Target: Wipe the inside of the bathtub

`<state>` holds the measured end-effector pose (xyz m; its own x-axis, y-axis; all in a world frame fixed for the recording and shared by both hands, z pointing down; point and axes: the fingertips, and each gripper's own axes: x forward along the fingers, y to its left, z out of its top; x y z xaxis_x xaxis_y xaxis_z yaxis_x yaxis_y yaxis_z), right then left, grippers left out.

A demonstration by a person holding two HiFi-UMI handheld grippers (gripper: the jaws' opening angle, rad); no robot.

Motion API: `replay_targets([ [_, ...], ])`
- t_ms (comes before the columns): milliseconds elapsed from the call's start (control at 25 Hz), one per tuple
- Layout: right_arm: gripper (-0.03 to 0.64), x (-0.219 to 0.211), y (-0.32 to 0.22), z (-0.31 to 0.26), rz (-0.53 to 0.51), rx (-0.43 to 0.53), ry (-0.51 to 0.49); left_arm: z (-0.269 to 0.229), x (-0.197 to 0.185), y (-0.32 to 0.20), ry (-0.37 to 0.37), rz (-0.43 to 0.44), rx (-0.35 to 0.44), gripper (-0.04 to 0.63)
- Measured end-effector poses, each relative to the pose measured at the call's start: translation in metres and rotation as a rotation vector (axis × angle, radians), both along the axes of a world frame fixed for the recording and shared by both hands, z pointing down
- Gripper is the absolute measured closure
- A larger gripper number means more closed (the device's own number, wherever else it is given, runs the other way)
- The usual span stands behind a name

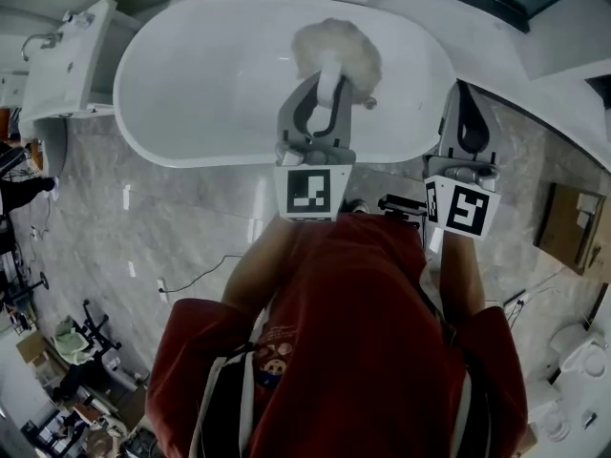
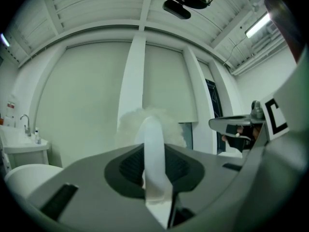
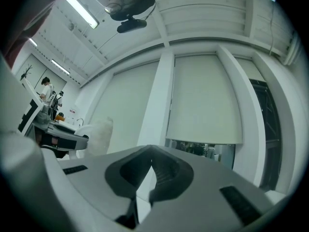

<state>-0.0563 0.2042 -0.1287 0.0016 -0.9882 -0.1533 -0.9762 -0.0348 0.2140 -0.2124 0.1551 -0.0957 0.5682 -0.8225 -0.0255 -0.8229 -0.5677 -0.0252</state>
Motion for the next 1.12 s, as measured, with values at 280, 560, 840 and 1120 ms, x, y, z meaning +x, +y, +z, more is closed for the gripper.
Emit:
replay_targets([
  [280, 0.606, 0.022, 0.03, 0.005, -0.009, -0.008, -0.062, -0.013, 0.01, 0.039, -0.034, -0.054, 0.012, 0.502],
  [560, 0.606, 0.007, 0.057, 0.003, -0.029, -0.009, -0.09, -0.022, -0.003, 0.072, -0.048, -0.076, 0.02, 0.502],
  [840, 0.606, -0.031, 0.078, -0.005, -0.028, -0.003, -0.051, -0.035, -0.031, 0.087, 0.018, -0.057, 0.08, 0.502],
  [1120, 0.606, -0.094, 0.082, -0.025, -0.044, 0.002, -0.01, -0.039, -0.08, 0.093, 0.071, -0.056, 0.083, 0.502],
])
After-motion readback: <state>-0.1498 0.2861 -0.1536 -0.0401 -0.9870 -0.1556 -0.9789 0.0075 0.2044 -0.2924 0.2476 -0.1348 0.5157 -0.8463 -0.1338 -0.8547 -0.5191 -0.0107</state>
